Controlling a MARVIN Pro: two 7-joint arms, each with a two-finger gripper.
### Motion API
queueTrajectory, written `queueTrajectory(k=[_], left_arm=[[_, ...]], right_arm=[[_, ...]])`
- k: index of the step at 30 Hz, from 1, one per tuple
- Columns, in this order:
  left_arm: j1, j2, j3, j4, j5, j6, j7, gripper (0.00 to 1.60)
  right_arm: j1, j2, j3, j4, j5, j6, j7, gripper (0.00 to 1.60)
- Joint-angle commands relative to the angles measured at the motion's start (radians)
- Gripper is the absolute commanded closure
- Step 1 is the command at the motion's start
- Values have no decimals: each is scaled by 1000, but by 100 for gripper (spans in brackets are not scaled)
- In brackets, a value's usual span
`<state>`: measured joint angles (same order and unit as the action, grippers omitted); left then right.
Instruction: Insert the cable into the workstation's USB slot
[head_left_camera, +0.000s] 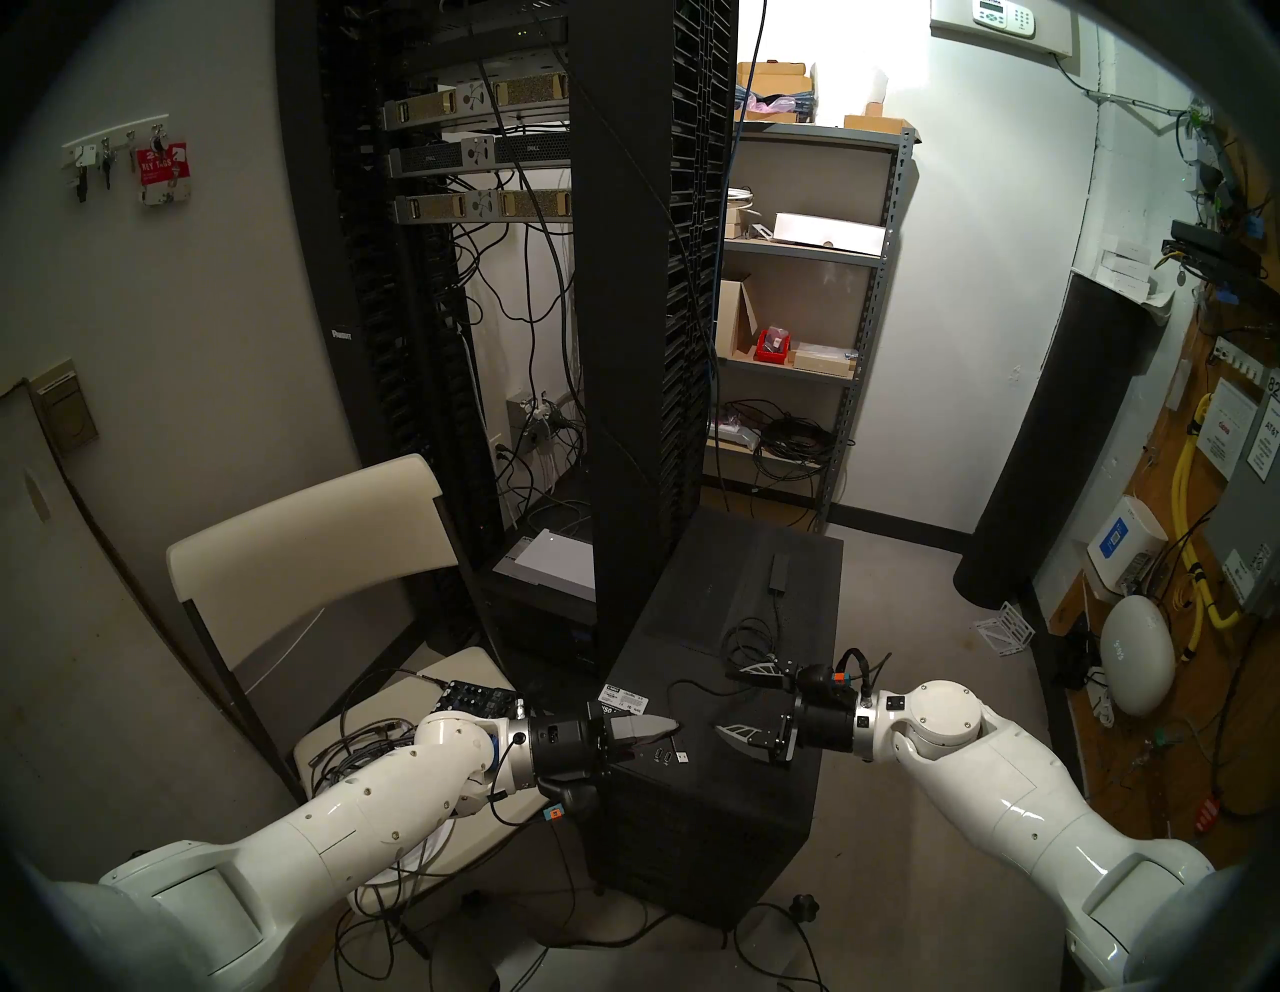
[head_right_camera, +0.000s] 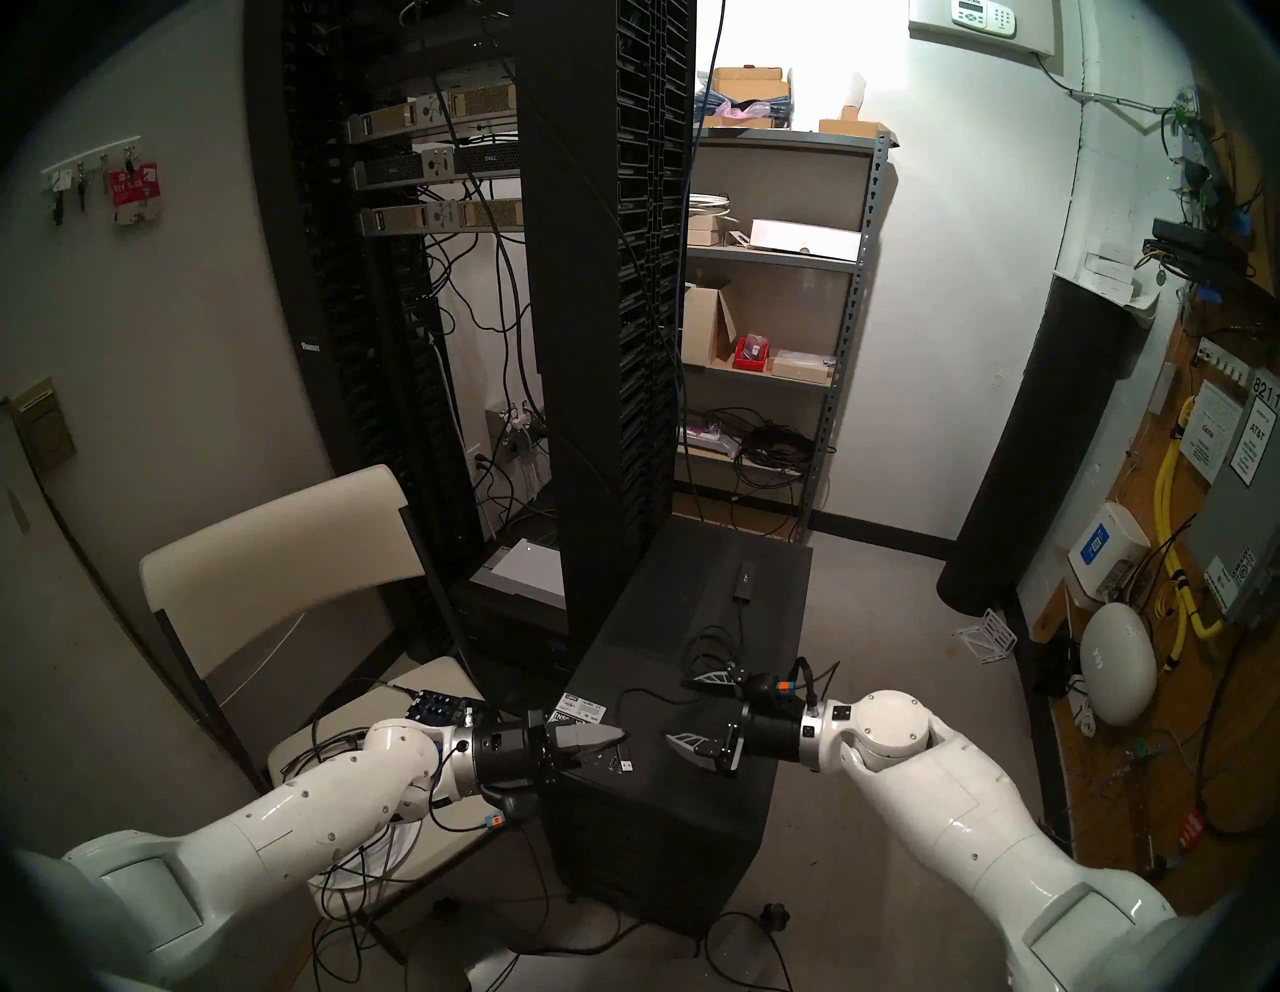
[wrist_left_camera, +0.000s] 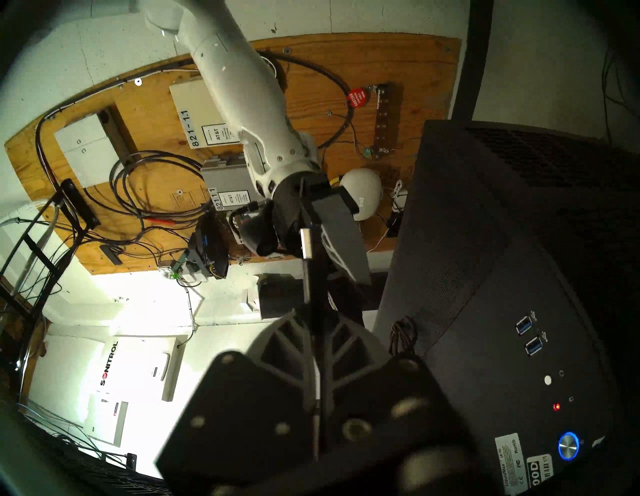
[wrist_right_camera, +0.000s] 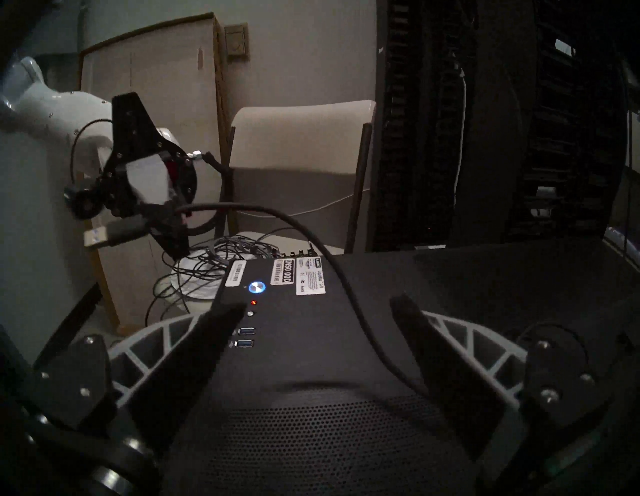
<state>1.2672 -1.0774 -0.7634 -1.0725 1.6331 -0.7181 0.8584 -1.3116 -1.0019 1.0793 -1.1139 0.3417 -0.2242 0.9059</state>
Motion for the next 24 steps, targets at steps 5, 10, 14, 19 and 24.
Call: queueTrajectory(k=[5,10,14,19,24], left_arm=[[-26,23,38,-23,76,33,160,160],[-37,24,59,-13,114,51,220,160],[-45,22,77,0,140,63,261,160],[-59,13,97,29,171,83,312,160],[-73,2,113,62,193,99,355,160]], right_arm=[[134,-89,-25,71,-171,-7,-49,0],[194,-123,-48,127,-223,-15,-55,0],[238,-149,-64,173,-255,-28,-52,0],[257,-177,-60,212,-286,-56,-46,83],[289,-190,-75,261,-290,-87,-31,145]])
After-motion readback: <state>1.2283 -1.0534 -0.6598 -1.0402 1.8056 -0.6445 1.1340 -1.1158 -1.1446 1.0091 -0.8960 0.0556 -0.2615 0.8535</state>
